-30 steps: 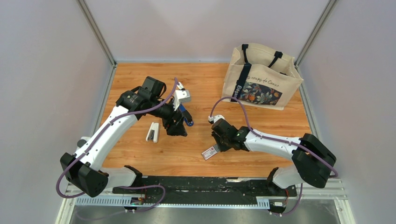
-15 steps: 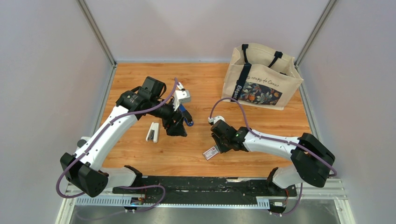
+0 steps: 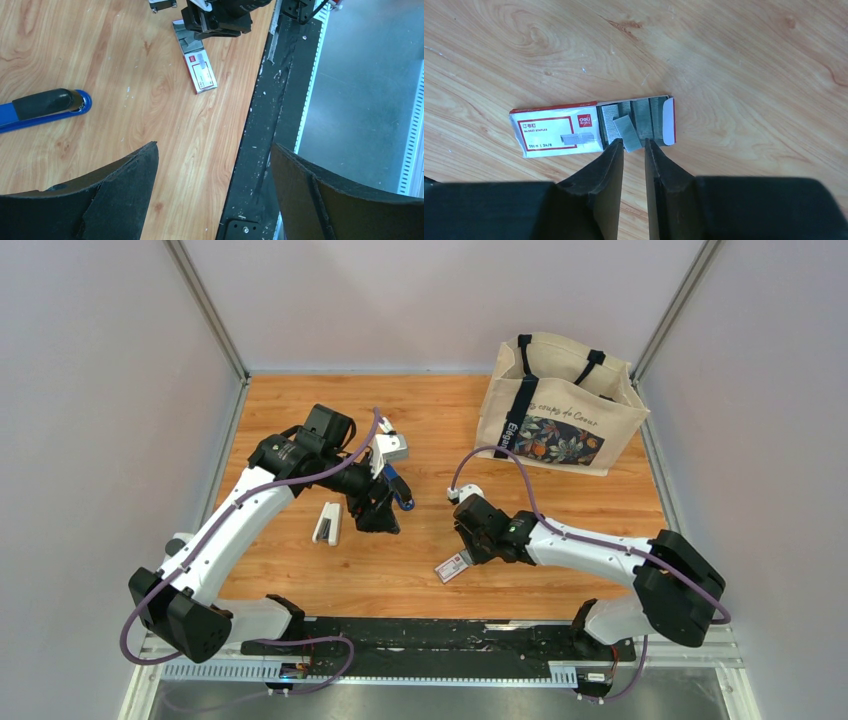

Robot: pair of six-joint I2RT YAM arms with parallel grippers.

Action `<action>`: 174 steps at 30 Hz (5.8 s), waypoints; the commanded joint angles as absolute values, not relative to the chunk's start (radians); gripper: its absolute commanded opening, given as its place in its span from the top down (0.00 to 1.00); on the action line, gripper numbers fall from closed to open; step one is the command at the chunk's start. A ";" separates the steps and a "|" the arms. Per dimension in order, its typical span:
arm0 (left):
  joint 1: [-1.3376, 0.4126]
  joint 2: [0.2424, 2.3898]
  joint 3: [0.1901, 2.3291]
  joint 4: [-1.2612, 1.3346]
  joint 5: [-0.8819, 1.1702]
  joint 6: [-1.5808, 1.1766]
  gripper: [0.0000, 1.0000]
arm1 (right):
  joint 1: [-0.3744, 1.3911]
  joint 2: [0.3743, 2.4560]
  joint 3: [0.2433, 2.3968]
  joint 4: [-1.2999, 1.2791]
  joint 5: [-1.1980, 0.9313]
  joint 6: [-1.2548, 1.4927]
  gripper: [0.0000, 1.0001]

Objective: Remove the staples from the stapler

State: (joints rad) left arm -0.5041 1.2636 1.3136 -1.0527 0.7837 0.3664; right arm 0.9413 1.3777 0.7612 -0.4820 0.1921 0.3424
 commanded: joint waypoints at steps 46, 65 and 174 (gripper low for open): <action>-0.500 1.218 1.305 -1.074 0.802 0.423 0.10 | 0.959 1.413 0.819 -0.448 0.285 0.338 0.83; -0.502 1.224 1.305 -1.075 0.802 0.426 0.09 | 0.988 1.399 0.784 -0.368 0.183 0.344 0.85; -1.031 1.925 1.328 -0.765 0.261 0.615 0.09 | 0.459 1.416 0.511 -0.041 -0.417 0.518 0.89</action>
